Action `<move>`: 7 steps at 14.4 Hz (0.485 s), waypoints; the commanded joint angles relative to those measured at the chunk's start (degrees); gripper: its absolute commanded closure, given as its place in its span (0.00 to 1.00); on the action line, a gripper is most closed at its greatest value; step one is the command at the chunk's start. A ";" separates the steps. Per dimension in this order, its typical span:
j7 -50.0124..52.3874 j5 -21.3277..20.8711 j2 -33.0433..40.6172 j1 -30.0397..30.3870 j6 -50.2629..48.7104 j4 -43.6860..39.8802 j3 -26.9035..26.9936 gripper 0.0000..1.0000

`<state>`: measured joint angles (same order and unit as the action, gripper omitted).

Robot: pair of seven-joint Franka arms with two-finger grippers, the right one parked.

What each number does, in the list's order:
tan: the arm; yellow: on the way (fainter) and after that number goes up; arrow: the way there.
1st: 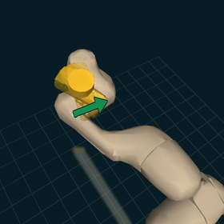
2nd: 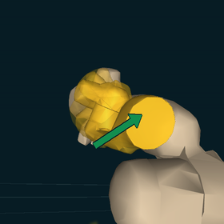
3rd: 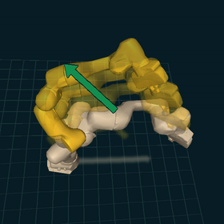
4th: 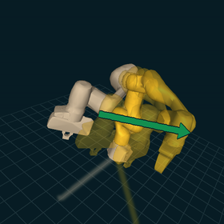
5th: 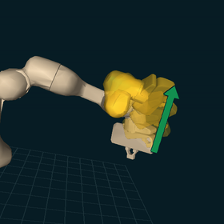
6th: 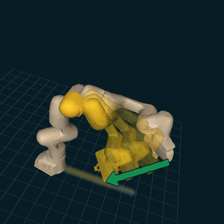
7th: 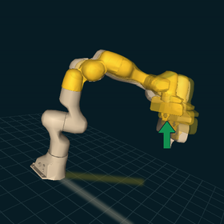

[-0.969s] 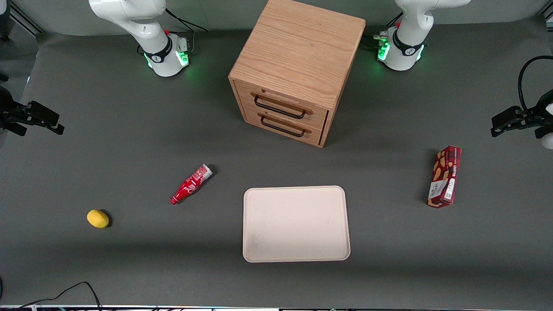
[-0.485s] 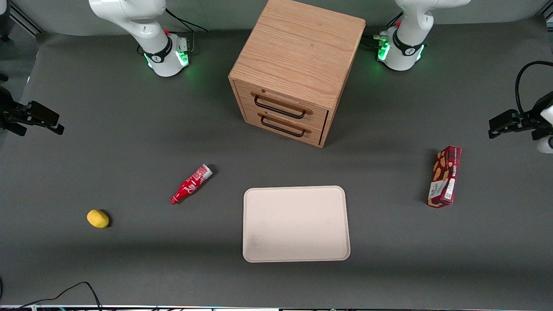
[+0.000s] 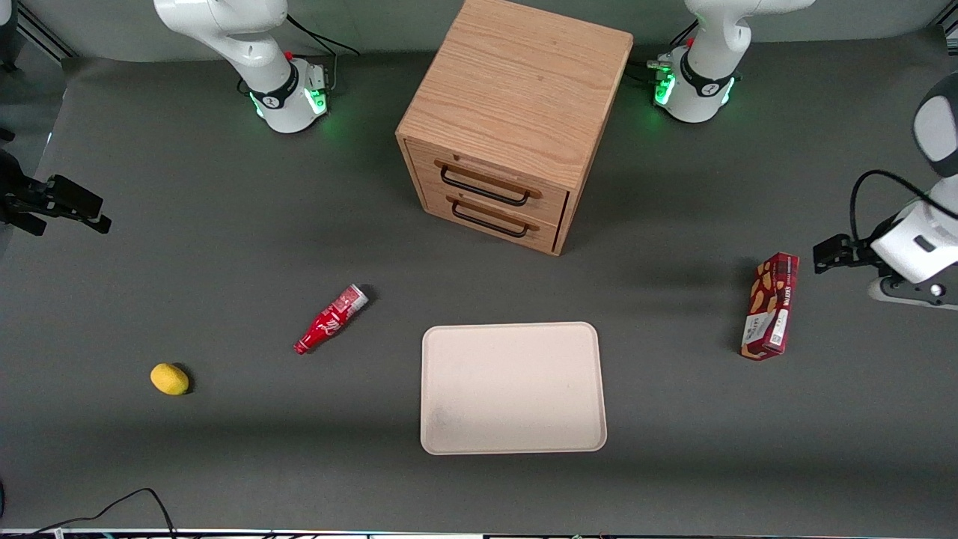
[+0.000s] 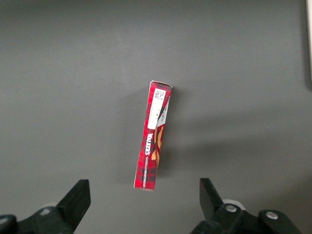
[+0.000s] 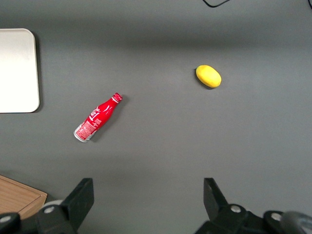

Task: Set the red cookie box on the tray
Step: 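Move the open left gripper down over the red plaid cookie box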

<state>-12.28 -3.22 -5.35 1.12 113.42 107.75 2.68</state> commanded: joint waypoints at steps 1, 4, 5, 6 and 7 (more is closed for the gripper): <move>-2.03 -0.82 1.84 0.99 10.65 9.39 -0.22 0.00; -3.53 -0.82 -1.67 2.49 19.97 14.32 -0.22 0.00; -3.97 -0.82 -2.64 2.57 22.96 15.81 -0.22 0.00; -4.24 -0.82 -3.95 2.49 24.38 16.00 -0.22 0.00; -4.24 -0.82 -5.44 2.49 25.27 15.83 -0.30 0.00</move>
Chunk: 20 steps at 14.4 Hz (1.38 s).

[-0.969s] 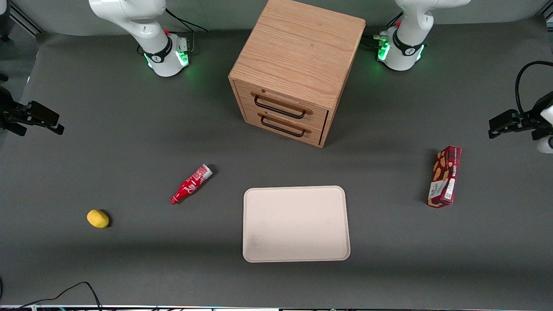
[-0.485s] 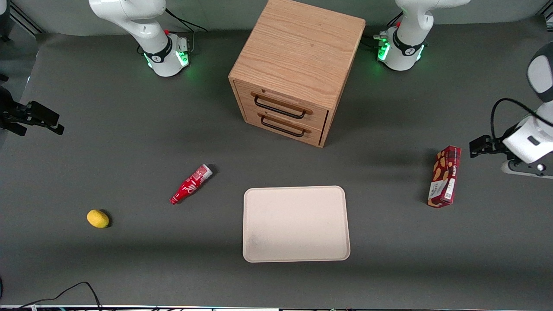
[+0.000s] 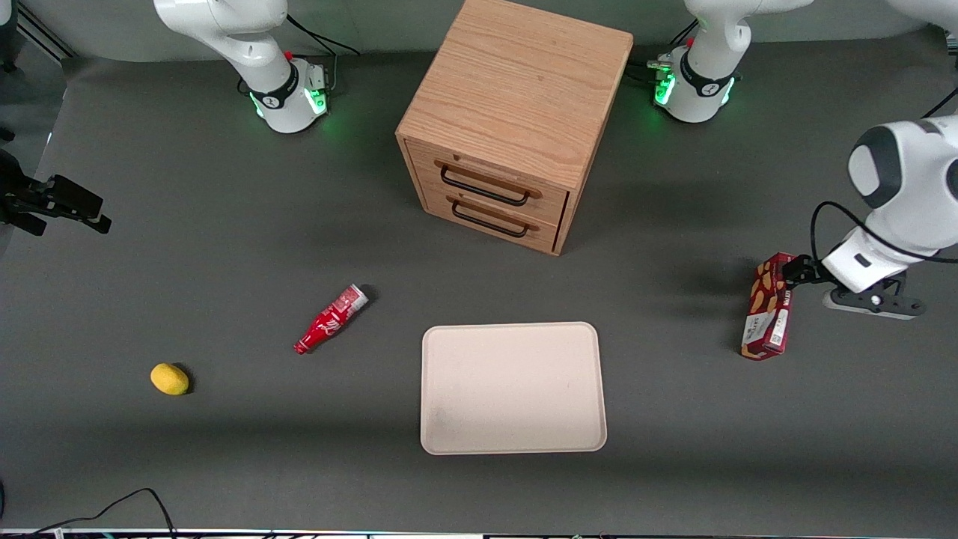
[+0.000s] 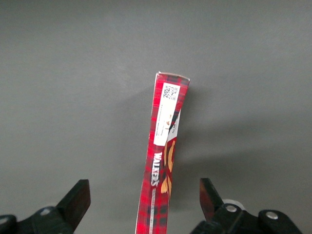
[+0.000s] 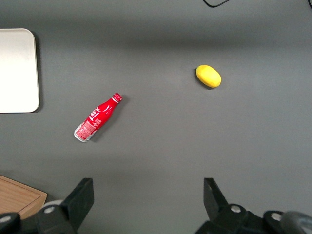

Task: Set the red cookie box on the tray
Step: 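Move the open left gripper down over the red plaid cookie box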

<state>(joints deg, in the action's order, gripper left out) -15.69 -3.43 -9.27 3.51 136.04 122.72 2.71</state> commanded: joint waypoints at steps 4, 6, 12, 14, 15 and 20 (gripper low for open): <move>-3.81 -0.18 -7.51 1.23 10.81 1.03 -0.34 0.00; -3.91 0.18 -9.70 1.32 13.01 1.03 -0.43 0.00; -3.55 1.14 -12.44 1.23 16.37 1.03 -0.61 0.01; -3.55 1.41 -12.44 1.23 16.37 1.12 -0.69 0.12; -3.55 1.50 -12.44 1.23 16.28 1.03 -0.69 0.22; -3.55 1.50 -12.35 1.32 16.37 1.12 -0.69 1.00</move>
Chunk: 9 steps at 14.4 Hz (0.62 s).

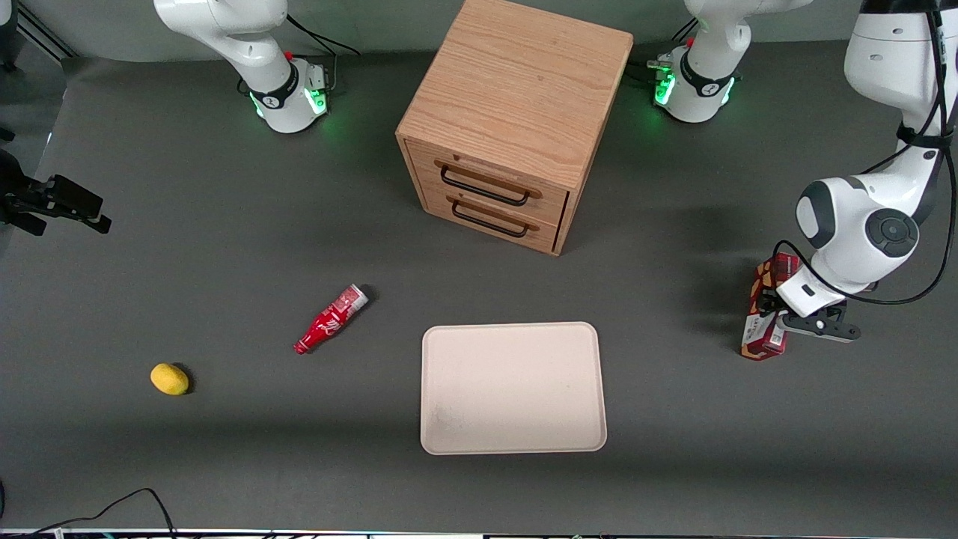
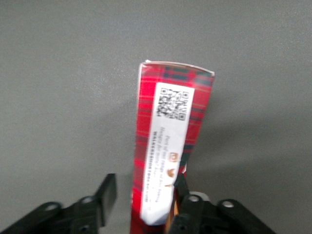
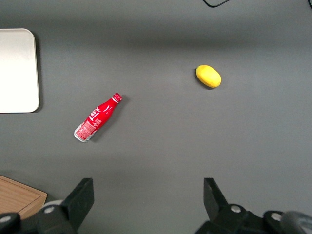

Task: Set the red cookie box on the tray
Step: 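Move the open left gripper down over the red plaid cookie box, then close the left gripper on the end of the cookie box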

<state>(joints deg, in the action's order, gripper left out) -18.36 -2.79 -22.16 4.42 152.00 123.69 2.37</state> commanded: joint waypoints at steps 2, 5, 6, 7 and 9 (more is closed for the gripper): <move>-0.80 0.95 0.62 0.41 0.66 0.24 -0.35 1.00; -0.80 1.65 0.62 0.32 0.66 0.32 -0.35 1.00; -0.80 1.65 0.62 0.32 0.66 0.32 -0.35 1.00; -0.80 1.65 0.71 0.32 0.66 0.32 -0.35 1.00; -0.80 1.65 1.06 0.32 0.31 0.15 -0.35 1.00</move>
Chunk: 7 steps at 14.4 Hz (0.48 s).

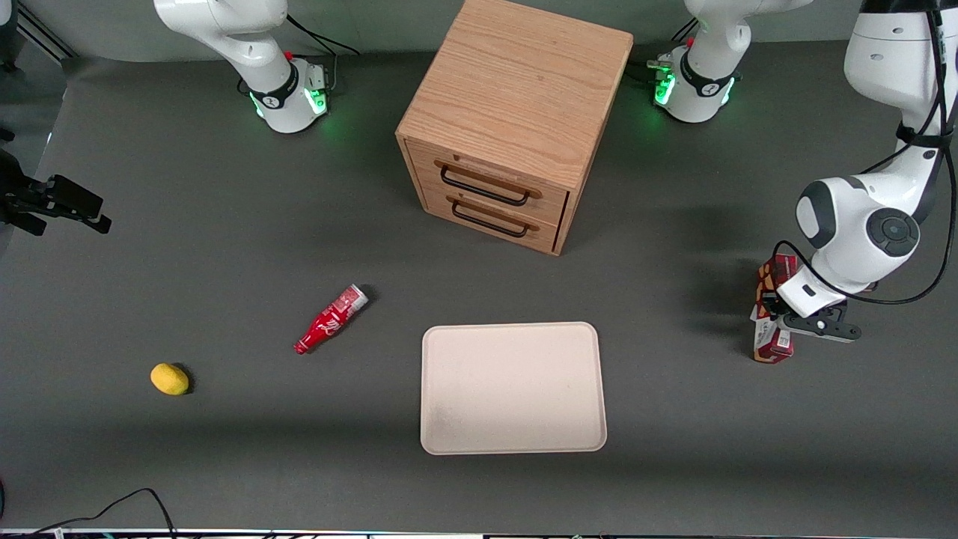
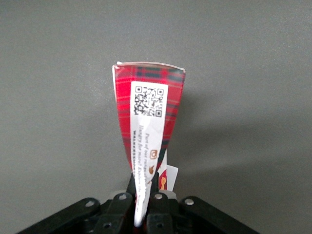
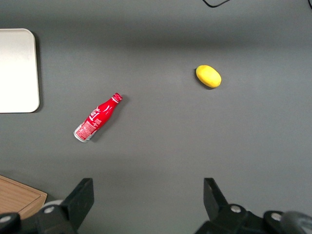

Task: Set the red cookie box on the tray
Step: 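Close the left gripper on the end of the cookie box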

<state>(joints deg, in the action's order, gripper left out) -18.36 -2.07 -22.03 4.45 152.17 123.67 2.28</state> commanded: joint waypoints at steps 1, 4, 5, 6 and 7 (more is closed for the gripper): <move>-0.80 0.93 1.37 0.21 -0.46 -0.36 -0.34 1.00; -0.45 1.02 6.80 -0.05 -10.34 -4.20 -0.35 1.00; -0.45 1.02 8.39 -0.06 -18.14 -8.32 -0.35 1.00; -0.62 0.93 9.37 -0.14 -26.49 -14.02 -0.35 1.00; -0.88 0.93 9.55 -0.14 -35.62 -20.25 -0.35 1.00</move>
<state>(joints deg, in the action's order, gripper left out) -18.36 -1.61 -15.37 4.44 131.73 113.29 2.01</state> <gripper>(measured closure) 0.903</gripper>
